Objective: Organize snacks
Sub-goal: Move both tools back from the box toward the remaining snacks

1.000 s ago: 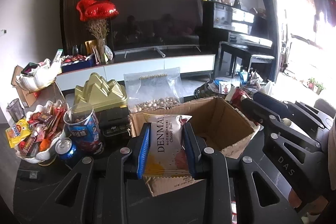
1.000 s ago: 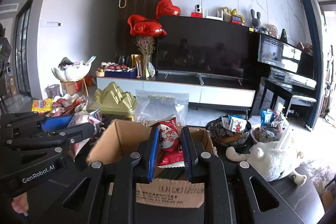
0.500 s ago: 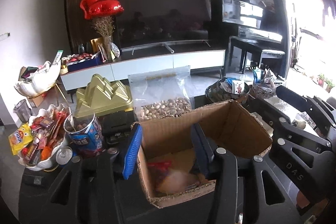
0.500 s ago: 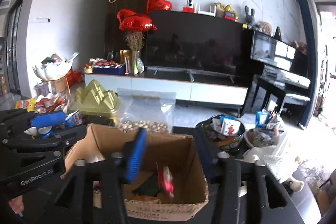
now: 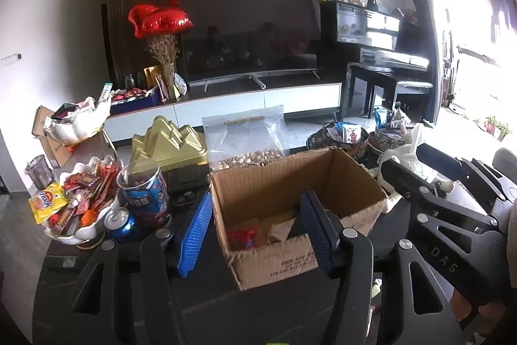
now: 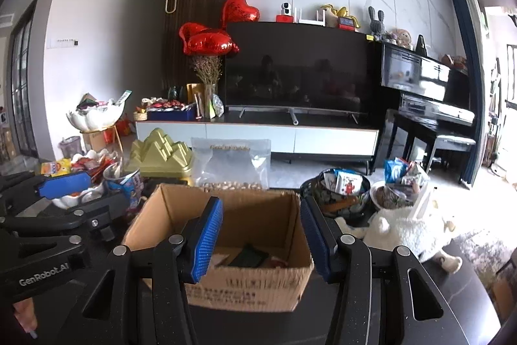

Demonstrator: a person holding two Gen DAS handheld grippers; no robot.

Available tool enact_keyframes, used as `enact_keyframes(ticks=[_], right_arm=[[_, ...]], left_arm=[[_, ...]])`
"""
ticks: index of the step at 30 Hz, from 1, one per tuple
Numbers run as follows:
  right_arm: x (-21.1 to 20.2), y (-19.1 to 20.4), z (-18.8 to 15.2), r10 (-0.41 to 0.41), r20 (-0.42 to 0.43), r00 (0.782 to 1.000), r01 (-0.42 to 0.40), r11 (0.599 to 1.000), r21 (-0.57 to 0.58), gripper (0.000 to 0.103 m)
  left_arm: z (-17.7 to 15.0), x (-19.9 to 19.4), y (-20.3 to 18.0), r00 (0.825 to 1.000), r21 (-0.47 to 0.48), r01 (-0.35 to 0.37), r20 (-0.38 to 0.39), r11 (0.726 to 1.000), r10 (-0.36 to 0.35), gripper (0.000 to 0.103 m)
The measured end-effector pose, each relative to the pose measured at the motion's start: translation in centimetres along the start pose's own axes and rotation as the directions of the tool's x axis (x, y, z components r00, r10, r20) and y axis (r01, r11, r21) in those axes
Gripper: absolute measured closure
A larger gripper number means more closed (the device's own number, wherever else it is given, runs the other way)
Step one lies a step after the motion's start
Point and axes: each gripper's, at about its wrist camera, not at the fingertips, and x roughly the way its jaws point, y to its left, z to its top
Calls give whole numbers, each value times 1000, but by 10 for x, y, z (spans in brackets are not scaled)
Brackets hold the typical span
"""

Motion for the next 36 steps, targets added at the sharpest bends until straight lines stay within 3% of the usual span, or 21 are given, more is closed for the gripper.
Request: enact_keyframes(ticks=[15,21,36], right_arm=[[-51,5,-39,7,-55,998,-5,1000,29,42],[-56,6,-57,7,-100,995,-2,999,45,37],[-49,19,-109,15,-247,969,-8,1000,29,37]], left_arm=[[-41,-46,-6,1000,-1,-5,-16,1000,5,38],[-62,-49,-4,998,-15,-3,-58,1000,2,36],[-121,-31,2,977,-53,11,-212,999,-22,33]])
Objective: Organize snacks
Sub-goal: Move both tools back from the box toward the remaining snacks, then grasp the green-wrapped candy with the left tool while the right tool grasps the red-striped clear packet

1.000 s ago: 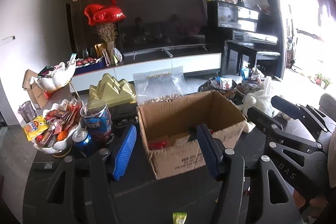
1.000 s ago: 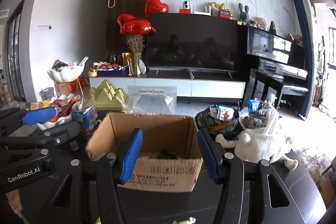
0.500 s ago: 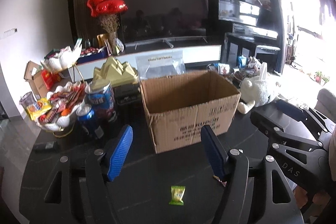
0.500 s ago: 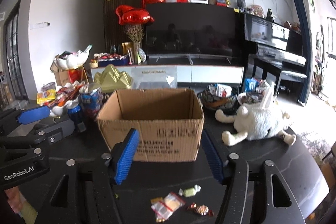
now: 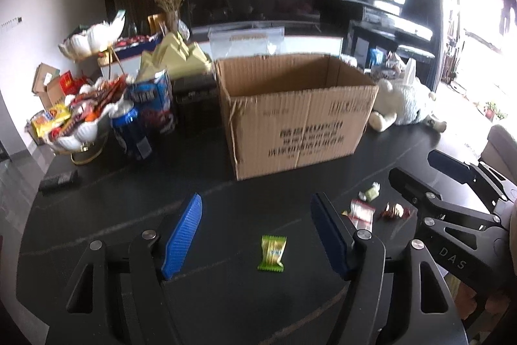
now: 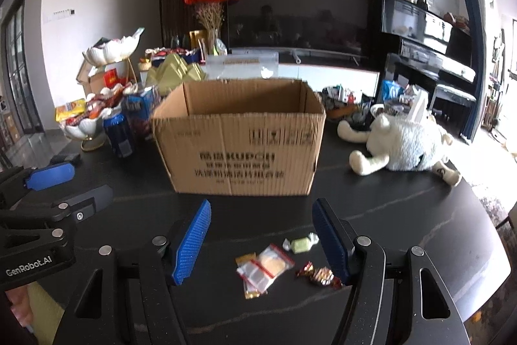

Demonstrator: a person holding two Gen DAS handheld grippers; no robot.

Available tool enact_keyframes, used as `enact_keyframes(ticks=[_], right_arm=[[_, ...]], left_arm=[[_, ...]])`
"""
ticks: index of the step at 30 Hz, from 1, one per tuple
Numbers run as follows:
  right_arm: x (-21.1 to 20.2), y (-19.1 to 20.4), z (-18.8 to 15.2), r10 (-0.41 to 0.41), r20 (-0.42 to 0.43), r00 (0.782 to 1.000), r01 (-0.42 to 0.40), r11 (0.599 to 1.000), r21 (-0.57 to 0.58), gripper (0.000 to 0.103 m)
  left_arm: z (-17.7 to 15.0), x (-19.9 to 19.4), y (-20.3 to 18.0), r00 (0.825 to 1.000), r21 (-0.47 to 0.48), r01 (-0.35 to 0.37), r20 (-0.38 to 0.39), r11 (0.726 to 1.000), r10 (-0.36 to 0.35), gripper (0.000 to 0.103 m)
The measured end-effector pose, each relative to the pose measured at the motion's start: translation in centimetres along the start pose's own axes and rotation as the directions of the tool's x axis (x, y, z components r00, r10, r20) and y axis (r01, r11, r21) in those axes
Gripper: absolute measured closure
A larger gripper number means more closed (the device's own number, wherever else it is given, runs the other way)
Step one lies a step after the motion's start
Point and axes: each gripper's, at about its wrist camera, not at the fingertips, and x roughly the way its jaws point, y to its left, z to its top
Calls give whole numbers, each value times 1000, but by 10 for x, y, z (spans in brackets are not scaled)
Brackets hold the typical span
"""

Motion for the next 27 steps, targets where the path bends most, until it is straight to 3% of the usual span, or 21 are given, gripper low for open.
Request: enact_keyframes(ticks=[11,27], right_arm=[[21,-2,-31,8,-116,993,-5,1000,22,37],[57,-19,-69,60,-265,962,-22,990,142,37]], left_arm=[[-36,25,4,994,-12,21,-110,1000,-22,33],[-64,72,-8,969,-1,77,-235,997,-75,33]])
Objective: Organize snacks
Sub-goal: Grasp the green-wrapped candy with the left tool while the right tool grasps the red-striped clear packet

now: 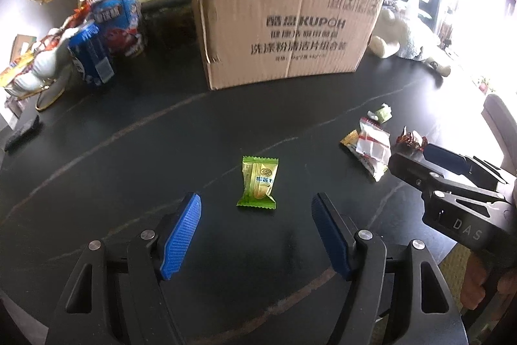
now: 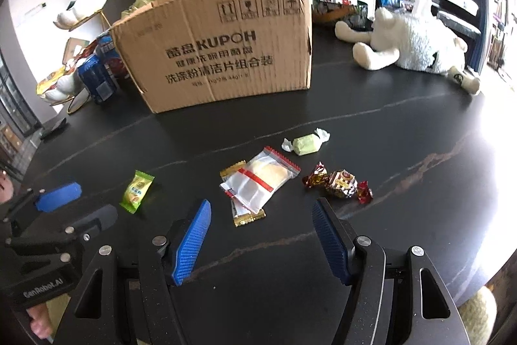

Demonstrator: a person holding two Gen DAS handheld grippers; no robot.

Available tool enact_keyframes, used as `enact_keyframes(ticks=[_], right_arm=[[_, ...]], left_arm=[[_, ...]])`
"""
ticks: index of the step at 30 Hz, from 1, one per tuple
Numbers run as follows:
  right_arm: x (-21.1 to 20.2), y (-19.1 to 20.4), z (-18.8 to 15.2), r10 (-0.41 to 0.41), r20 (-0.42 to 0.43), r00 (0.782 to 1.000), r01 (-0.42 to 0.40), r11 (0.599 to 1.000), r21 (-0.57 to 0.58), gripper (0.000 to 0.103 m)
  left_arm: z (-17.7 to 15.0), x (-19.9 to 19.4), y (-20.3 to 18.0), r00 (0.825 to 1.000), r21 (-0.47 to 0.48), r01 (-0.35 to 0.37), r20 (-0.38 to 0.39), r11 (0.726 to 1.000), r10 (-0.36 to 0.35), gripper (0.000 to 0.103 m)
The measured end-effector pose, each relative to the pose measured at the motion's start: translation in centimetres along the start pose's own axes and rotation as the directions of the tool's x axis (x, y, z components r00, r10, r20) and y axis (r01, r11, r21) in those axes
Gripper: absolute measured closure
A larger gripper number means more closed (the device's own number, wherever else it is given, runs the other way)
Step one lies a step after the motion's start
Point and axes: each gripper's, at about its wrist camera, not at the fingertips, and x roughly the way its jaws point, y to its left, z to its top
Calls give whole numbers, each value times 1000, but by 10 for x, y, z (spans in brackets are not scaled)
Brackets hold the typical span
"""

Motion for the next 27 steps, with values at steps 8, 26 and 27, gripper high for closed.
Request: enact_keyframes(ticks=[8,26,27], right_arm=[[21,4,8,15,-19,1000,-15,1000,5,37],[39,0,16,12,-21,1000,-12,1000,17,37],[40,1,17,16,-21,1000,-16,1000,19,37]], left_arm=[[4,25,3,999,-17,24,-27,1000,-25,34],[11,45,0,998,5,53,-44,999,-53,80],[12,45,0,998,4,57,-40,998,-57,80]])
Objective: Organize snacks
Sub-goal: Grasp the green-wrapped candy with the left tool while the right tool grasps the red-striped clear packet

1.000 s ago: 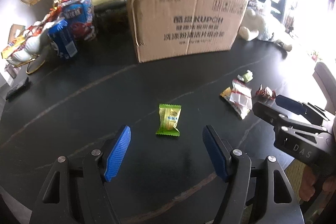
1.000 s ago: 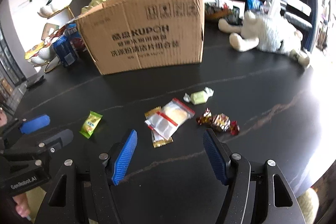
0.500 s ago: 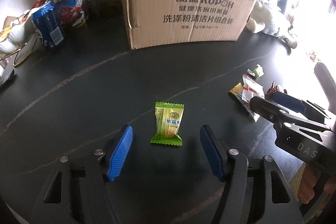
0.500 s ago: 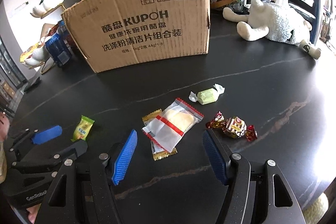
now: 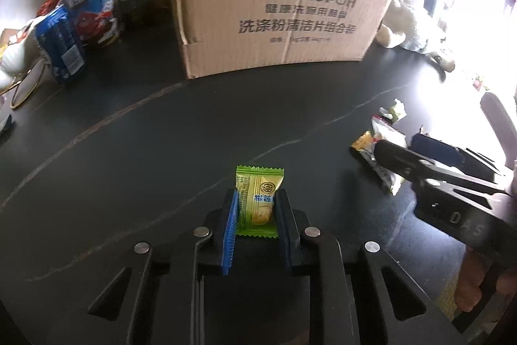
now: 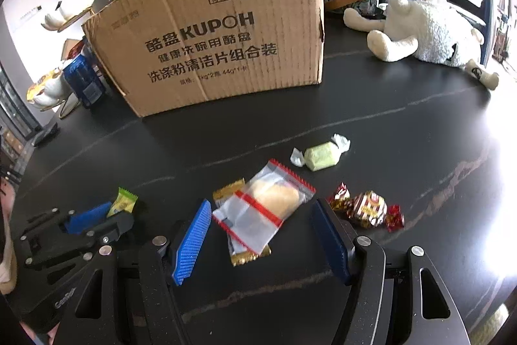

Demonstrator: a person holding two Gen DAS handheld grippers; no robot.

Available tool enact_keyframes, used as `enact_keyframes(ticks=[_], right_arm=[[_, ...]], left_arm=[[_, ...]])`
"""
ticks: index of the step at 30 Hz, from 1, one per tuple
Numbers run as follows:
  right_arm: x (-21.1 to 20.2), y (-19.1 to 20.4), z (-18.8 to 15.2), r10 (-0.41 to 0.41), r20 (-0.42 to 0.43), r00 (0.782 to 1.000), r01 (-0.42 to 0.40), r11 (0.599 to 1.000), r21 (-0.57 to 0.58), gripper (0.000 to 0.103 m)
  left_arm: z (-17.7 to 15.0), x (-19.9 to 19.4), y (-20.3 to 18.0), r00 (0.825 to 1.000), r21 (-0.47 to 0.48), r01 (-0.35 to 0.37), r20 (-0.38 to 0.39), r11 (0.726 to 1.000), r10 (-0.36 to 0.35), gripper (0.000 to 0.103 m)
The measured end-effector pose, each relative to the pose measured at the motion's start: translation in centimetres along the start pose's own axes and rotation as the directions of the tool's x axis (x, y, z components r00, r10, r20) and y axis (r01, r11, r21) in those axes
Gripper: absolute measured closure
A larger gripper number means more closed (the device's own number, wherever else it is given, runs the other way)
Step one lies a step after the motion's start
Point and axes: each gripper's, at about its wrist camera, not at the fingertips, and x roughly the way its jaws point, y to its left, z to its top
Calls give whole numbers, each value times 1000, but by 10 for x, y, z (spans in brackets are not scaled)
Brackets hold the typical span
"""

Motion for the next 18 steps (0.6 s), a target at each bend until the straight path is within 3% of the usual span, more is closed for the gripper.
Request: enact_keyframes(ticks=[13,18], right_arm=[[4,-9,2,12,-14,1000,-11,998,67,38],[11,-7,7,24,-14,1000,-23,998,63,48]], left_arm=[[28,-15,-13,996,35,-2,93,999,-1,80],[30,-13,-14,996,32,2,94,999,-5,80]])
